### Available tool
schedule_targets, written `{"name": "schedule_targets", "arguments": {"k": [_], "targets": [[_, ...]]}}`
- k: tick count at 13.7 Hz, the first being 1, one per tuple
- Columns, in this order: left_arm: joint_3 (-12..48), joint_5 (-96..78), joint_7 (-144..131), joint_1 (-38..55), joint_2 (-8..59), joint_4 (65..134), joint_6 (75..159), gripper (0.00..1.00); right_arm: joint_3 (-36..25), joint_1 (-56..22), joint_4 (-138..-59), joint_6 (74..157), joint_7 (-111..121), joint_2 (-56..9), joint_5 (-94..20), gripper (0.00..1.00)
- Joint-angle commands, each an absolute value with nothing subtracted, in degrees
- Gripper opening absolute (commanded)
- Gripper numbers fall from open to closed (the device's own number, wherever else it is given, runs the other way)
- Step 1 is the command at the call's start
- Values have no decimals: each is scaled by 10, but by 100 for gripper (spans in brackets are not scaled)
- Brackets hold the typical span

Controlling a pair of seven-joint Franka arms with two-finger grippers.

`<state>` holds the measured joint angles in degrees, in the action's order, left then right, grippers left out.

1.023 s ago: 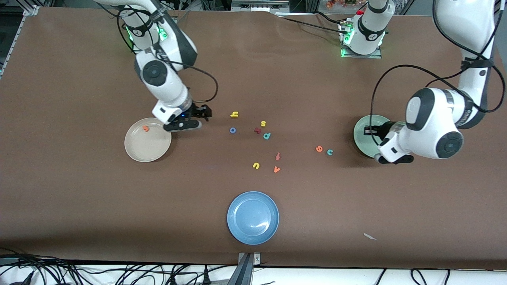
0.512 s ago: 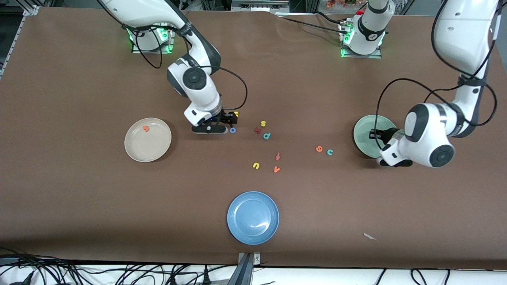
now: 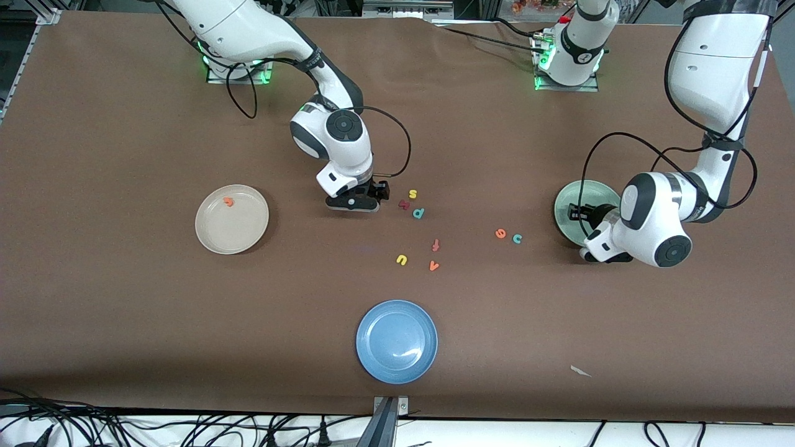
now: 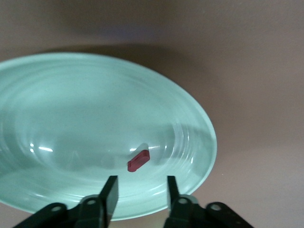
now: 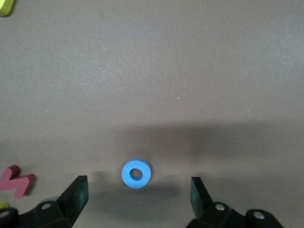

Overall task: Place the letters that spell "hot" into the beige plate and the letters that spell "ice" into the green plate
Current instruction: 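Grasp the blue ring with the right gripper while the left gripper descends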

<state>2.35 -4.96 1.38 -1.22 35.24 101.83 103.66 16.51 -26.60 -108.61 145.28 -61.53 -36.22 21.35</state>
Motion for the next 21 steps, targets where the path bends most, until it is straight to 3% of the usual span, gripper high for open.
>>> {"name": "schedule_targets", "arguments": {"k": [1,6,8,11,14,18,21], "targets": [[25,-47,0,-12,306,1016,1034,99,161,-273,-1063,1456,-632,-385,238,86],[25,-88,-140,25,304,951,1045,99,160,-274,-1062,1456,-632,-389,257,43],[25,-88,-184,53,314,952,1093,98,160,-274,-1062,1456,-632,-389,258,30],[25,-86,-249,90,338,958,1136,88,159,-274,-1063,1455,-631,-388,259,7],[25,-88,-257,101,356,972,1154,68,157,-261,-1071,1449,-603,-368,265,3],[25,-89,-287,116,358,1029,1260,68,168,-190,-1085,1333,-444,-295,265,3],[25,-127,-315,116,359,1026,1288,67,169,-120,-1139,1325,-316,-230,261,3]]}}
